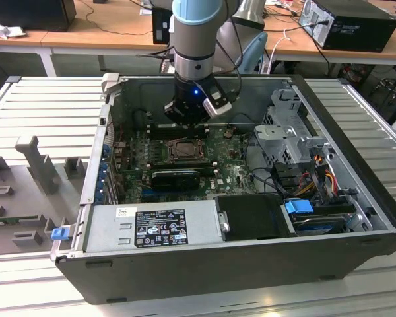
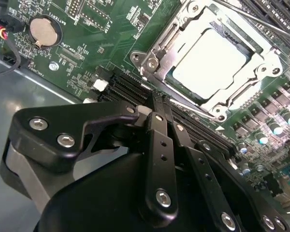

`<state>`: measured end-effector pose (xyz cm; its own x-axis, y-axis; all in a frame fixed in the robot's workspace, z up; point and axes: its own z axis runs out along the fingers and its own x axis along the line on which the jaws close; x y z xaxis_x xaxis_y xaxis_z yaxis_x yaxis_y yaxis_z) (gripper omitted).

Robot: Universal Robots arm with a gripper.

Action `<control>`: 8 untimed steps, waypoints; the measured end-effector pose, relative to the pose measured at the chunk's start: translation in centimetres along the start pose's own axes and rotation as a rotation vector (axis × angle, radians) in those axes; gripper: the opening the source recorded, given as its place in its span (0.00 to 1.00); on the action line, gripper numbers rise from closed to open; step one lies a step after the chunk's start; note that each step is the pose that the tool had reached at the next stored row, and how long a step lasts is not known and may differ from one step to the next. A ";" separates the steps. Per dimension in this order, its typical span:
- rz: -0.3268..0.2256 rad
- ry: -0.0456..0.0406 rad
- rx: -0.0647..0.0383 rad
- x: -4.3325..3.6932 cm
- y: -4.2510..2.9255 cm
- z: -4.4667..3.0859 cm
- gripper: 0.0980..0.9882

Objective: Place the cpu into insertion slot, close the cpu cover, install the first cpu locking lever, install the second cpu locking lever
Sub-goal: 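Install the first cpu locking lever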

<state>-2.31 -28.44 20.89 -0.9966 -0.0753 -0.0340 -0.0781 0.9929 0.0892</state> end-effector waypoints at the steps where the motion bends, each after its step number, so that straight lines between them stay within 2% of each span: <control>1: 0.000 0.0000 0.000 -0.01 -0.02 0.11 0.01; 3: 0.000 0.0000 0.000 -0.06 -0.06 0.37 0.01; 8: 0.000 0.0000 0.000 -0.16 -0.14 0.48 0.01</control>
<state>-2.12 -28.52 20.41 -0.9966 -0.0754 -0.0340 -0.0781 0.9930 0.0888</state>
